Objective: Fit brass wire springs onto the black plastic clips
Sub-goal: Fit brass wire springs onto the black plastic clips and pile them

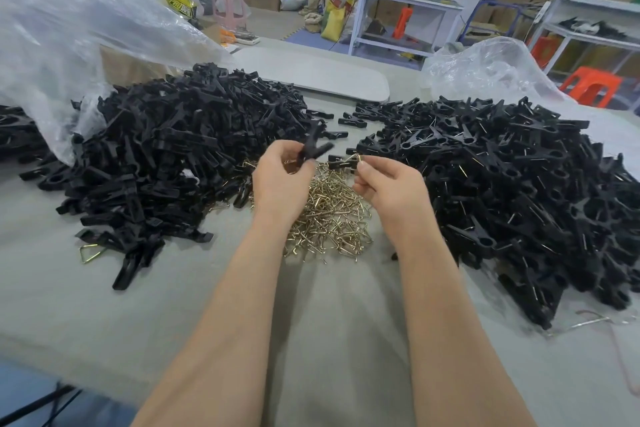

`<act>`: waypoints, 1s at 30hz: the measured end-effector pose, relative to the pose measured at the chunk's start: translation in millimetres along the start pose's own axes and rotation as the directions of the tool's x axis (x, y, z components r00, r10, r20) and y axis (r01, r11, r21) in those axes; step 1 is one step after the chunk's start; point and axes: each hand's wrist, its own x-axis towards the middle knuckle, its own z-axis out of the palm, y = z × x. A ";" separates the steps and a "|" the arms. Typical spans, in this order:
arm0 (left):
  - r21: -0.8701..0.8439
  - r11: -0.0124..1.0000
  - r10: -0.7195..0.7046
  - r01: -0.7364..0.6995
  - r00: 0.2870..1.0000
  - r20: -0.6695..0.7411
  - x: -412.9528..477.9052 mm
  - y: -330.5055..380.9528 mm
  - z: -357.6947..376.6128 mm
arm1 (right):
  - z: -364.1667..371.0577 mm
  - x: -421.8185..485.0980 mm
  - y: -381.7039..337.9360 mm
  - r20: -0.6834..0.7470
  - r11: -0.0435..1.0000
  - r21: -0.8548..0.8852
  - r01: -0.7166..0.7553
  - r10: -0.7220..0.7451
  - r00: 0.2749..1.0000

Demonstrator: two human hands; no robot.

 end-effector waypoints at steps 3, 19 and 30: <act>0.197 0.967 0.148 -0.159 0.987 0.070 -2.9 -3.1 4.3 | -10.5 1.4 -4.7 -0.002 0.995 0.096 -0.033 0.033 0.999; 0.313 0.838 0.375 -0.447 0.889 0.263 -8.3 -4.3 9.7 | -10.4 6.0 -0.1 -0.178 0.977 -0.197 0.086 -0.122 0.976; 0.337 0.803 0.411 -0.492 0.866 0.285 -8.1 -4.3 10.3 | -9.7 7.5 3.1 -0.182 0.932 -0.348 0.101 -0.173 0.968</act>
